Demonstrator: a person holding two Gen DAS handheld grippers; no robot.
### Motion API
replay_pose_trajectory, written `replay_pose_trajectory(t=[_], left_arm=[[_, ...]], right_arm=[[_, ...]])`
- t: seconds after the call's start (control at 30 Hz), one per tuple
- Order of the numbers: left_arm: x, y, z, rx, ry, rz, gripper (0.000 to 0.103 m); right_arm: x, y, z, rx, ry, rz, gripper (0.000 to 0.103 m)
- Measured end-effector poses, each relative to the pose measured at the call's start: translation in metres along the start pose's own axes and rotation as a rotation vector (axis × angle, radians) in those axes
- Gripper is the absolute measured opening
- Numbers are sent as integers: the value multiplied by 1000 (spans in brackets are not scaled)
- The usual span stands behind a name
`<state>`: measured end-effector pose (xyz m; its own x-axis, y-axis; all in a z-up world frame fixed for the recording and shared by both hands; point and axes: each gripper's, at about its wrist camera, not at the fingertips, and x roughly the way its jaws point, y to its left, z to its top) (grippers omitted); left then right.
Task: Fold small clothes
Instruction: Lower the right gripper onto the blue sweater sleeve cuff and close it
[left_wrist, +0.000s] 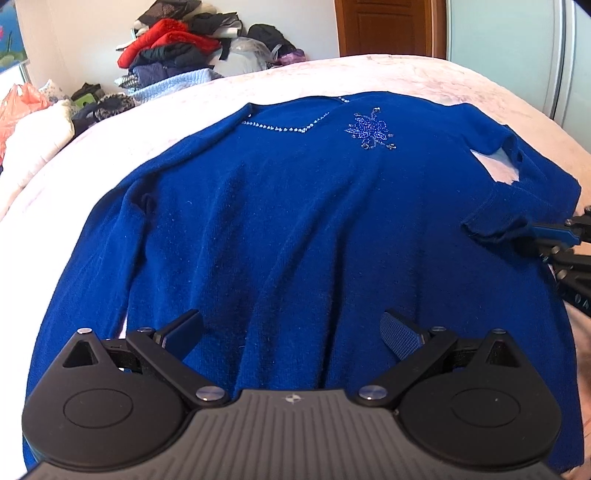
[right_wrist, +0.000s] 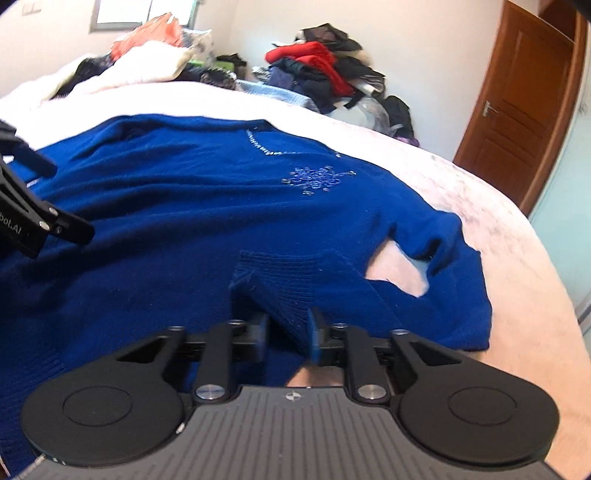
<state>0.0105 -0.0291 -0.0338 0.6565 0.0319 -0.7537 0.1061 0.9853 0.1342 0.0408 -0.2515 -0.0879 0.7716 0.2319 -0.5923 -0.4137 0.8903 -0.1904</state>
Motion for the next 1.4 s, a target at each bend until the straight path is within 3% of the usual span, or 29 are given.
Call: replay_pose_trajectory(t=[0.1,0.43,0.53,0.67,0.77,0.83,1.0,1.13,1.4], left_arm=[[1,0,3,-9,-3,-1,103],[4,-6,9,-10,3,27,103],[5,-7,9,-6,2,38,103],[5,-6,8,-6,5,37,103],[6,-6,9,-8,6,40,103],[7,-5,9,-11,11,36,103],[9,-7,9,0,15,41,103],[8,-6,9,-1,9,54,103],[12,-1,14,-24,0,79,103]], right_arm=[[-2,-9,4,63,-37,-1,5],[-2,-16,16,205,-125,55,6],[-2,-8,22,169,-130,66,6],[16,9,20,73,-54,38,6],[26,18,15,18,-13,8,16],[29,24,15,-20,-8,-14,31],[37,31,21,-66,-18,-24,33],[39,25,25,-14,-38,26,8],[13,-32,42,284,-149,120,7]])
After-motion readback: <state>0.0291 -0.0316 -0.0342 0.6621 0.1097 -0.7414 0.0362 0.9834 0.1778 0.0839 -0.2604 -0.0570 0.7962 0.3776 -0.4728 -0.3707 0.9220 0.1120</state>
